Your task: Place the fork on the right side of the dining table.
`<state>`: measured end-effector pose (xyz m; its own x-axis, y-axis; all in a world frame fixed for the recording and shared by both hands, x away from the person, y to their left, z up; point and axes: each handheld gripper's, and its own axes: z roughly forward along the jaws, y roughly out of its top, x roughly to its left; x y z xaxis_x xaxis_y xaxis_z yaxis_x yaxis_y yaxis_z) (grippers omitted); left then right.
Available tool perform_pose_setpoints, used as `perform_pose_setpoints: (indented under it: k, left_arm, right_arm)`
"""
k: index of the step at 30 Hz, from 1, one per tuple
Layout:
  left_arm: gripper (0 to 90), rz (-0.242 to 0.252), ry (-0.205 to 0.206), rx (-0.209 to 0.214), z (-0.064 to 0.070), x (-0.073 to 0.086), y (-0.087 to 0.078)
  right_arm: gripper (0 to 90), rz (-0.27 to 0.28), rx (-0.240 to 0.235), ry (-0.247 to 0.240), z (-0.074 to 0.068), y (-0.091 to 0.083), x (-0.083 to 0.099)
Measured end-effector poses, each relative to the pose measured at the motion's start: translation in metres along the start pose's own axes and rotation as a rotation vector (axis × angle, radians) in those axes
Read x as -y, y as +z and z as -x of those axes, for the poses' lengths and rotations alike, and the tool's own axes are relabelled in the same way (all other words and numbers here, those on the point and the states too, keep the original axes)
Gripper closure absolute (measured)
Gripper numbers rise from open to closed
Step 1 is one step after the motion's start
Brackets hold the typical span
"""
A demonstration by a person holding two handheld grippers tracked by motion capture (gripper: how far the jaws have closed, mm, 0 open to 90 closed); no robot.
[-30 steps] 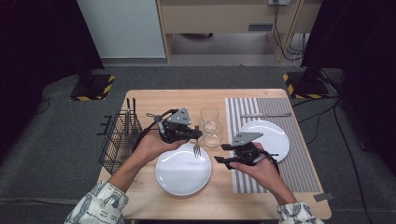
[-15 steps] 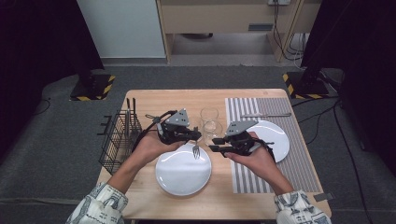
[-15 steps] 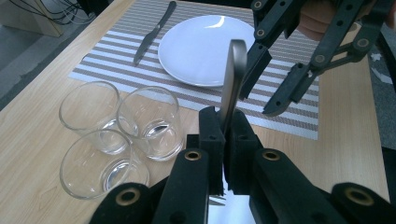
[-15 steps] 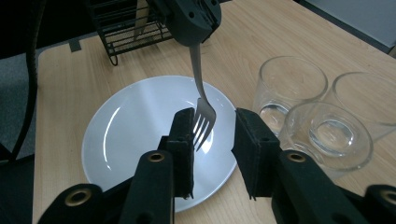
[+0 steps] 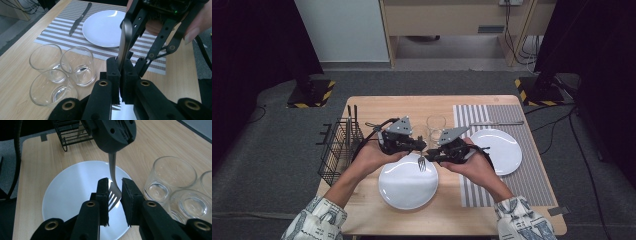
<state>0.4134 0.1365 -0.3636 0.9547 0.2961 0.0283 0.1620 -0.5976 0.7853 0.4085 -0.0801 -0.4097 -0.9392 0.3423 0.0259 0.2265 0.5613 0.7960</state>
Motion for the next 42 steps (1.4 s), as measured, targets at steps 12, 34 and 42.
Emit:
perform_pose_setpoints:
  k: [12, 34, 42]
  left_arm:
    - [86.8, 0.002, 0.002, 0.004, 0.001, -0.001, 0.001]
    - [57.0, 0.047, -0.055, -0.061, -0.001, 0.012, -0.002]
    - [47.2, 0.071, -0.093, -0.095, 0.005, 0.035, 0.0]
  right_arm:
    - [81.7, -0.033, -0.015, -0.019, 0.0, 0.015, -0.004]
    - [87.7, -0.034, -0.004, -0.06, -0.001, 0.019, -0.003]
    - [87.6, -0.022, 0.011, -0.033, 0.011, 0.012, 0.003]
